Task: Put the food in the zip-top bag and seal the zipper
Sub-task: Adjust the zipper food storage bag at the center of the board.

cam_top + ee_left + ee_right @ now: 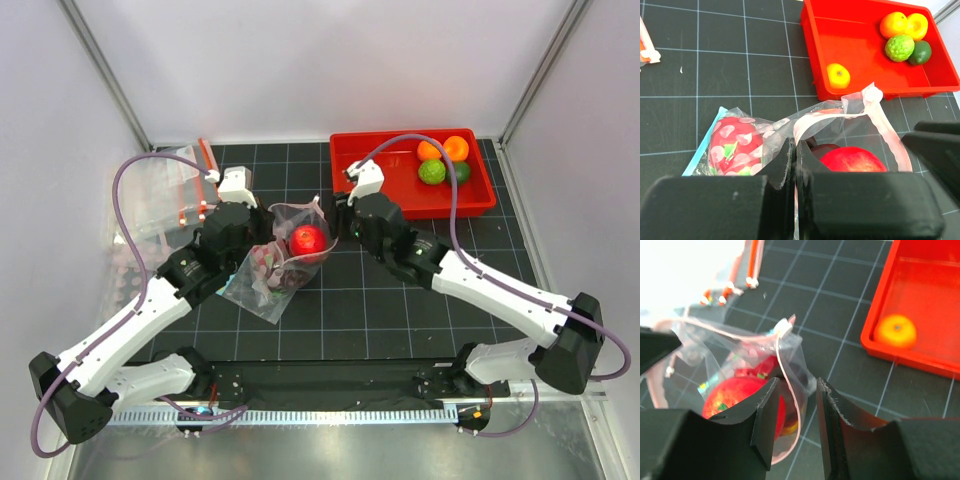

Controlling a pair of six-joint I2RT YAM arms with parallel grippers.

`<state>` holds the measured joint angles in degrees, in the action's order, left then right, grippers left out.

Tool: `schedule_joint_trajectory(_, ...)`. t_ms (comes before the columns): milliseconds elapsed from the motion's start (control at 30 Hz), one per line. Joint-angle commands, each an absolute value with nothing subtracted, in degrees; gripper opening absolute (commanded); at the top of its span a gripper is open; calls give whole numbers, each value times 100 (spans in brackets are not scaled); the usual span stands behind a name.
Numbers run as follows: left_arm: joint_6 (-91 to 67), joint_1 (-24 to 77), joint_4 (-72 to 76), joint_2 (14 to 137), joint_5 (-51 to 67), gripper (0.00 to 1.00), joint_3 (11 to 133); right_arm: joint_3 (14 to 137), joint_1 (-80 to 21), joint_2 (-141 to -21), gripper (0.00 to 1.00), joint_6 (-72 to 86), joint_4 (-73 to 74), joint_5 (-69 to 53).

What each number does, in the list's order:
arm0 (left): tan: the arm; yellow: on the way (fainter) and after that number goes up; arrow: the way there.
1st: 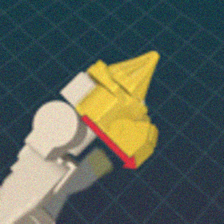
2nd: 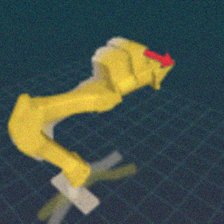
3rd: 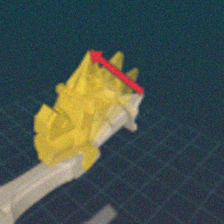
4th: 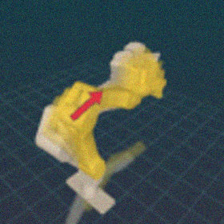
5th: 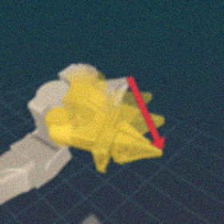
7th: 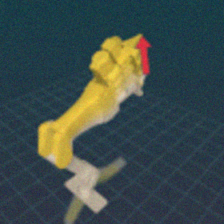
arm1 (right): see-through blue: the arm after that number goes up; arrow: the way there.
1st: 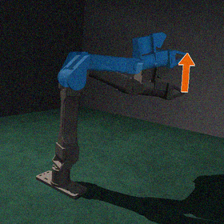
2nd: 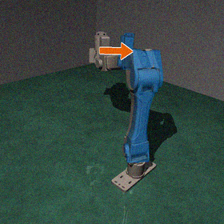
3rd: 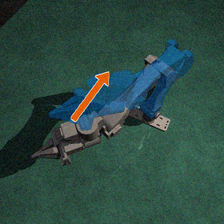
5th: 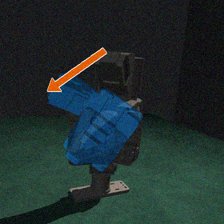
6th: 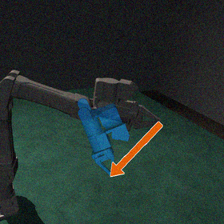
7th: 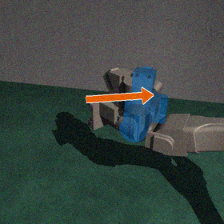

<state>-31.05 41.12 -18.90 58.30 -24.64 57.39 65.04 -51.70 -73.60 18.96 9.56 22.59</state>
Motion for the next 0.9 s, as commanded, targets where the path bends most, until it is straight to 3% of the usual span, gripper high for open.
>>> schedule_joint_trajectory(0,-3111,4113,-1670,5643,-2672,0,5792,6794,-5326,-7444,42,2135,1502,2373)
schedule_joint_trajectory(200,-3111,4113,-1670,5660,-2654,0,5792,6908,-5361,-7664,45,2127,1810,2487)
schedule_joint_trajectory(300,-3111,4113,-1652,5660,-2602,0,5792,6952,-5361,-7717,35,2153,1863,2330)
schedule_joint_trajectory(400,-3059,4113,-1600,5695,-2278,0,5844,6926,-5353,-7560,15,2162,1846,2171)
schedule_joint_trajectory(433,-3050,4113,-1600,5730,-2198,0,5880,6900,-5361,-7480,1,2171,1820,2180)
schedule_joint_trajectory(633,-2927,4569,-1819,5871,-2109,0,6240,7039,-5361,-6742,1,2109,1854,2267)
schedule_joint_trajectory(867,-3225,4711,-2057,5704,-671,1,6697,7989,-5361,-6417,1,2065,2390,2496)
